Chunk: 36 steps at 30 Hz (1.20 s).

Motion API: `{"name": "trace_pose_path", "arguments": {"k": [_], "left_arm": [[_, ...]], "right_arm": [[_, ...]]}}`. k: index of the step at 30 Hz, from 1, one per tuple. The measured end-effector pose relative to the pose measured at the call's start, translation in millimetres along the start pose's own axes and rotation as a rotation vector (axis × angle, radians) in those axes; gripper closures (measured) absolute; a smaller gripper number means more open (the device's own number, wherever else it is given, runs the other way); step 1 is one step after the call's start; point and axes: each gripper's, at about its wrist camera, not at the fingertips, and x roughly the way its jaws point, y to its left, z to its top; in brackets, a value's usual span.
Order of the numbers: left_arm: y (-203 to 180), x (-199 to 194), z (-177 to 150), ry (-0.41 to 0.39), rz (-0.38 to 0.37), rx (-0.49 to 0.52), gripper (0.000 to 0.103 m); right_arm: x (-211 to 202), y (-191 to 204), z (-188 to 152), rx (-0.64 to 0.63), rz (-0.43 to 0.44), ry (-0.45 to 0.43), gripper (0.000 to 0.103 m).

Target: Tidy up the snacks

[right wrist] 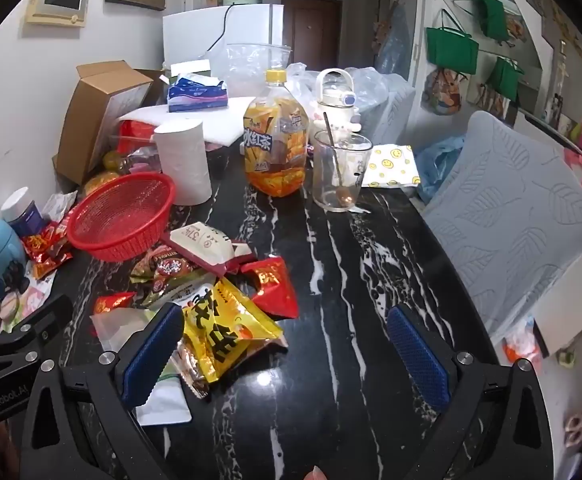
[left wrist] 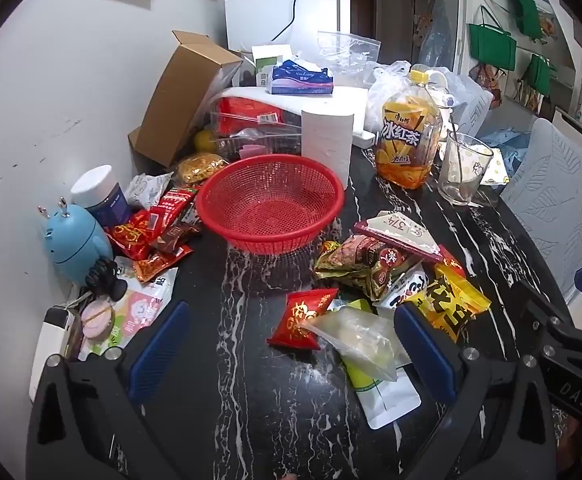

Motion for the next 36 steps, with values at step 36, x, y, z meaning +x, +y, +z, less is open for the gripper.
{"name": "trace_pose_path", "arguments": {"k": [36], "left_arm": [[3, -6, 3, -0.018, 0.021, 0.016, 0.000]], "right_arm": [[-3, -2, -3, 0.006, 0.002, -0.003, 0.000]]}}
